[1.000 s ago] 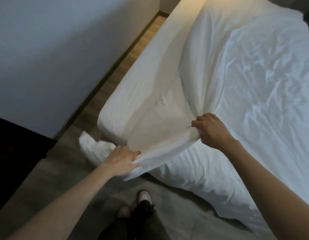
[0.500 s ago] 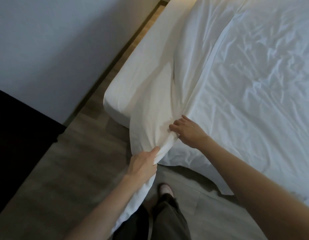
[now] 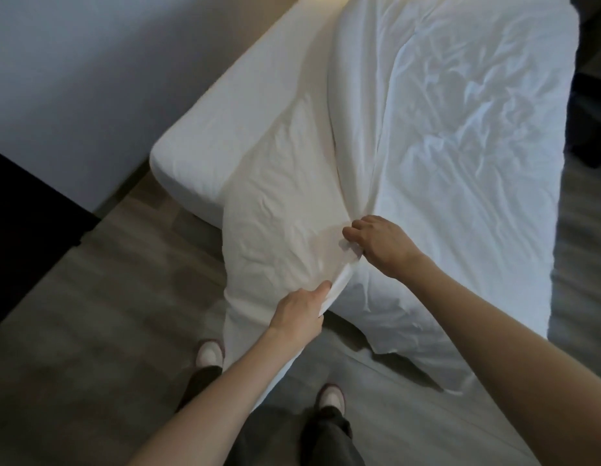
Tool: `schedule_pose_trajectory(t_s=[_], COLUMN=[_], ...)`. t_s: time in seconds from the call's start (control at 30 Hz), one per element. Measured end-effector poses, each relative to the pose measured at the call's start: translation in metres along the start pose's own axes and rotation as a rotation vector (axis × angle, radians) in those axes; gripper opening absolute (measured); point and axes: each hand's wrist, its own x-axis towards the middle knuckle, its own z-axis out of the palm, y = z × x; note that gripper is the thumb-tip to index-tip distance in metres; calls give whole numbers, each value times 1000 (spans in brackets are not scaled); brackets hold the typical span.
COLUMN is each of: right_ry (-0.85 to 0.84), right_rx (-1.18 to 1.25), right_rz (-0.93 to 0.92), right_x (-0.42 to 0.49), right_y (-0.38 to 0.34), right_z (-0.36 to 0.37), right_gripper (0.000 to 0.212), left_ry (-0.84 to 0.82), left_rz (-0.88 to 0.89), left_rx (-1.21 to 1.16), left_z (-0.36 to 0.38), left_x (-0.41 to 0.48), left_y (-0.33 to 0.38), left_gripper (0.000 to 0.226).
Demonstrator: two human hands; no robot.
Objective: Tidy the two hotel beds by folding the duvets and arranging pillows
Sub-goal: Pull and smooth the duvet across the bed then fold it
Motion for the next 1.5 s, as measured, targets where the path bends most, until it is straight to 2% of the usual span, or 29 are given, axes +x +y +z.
schedule_pose_trajectory(t_s=[0.2,0.27,0.33,0.4,0.47,0.63,0.87,1.1,1.27,1.5], right_ry=[2,-100,-269,-335,-307,-191,9,194,297,356], right_rx=[-12,-2,-1,39,108,210,188,103,88,25], right_rz=[149,246,321,360,399,520,568,648,747,749], right_x=[-137,-174,-209,-236,-254,-280,-316,-360,-397,-475], right_y=[72,94,104,103,96,75,30,-12,6,85], right_z=[20,30,38,42,41,20,-26,-62,-77,-91], right_gripper=[18,24,37,46,49,50,51,55,54,54], left_ry=[-118,-238,-383,-414,-353,-222,20,134,137,252], left_rz=[71,71,80,68,46,46,211,393,453,495], left_rx=[-97,-87,32,128,155,251,294,341,395,408], left_z=[64,82,97,104,105,76,12,-37,-40,-15], left_x=[-3,1,3,5,8,7,-27,-79,-81,-59], left_y=[127,155,169,172,173,178,194,220,269,391], left_gripper=[41,43,53,56,51,57,59,58,58,58])
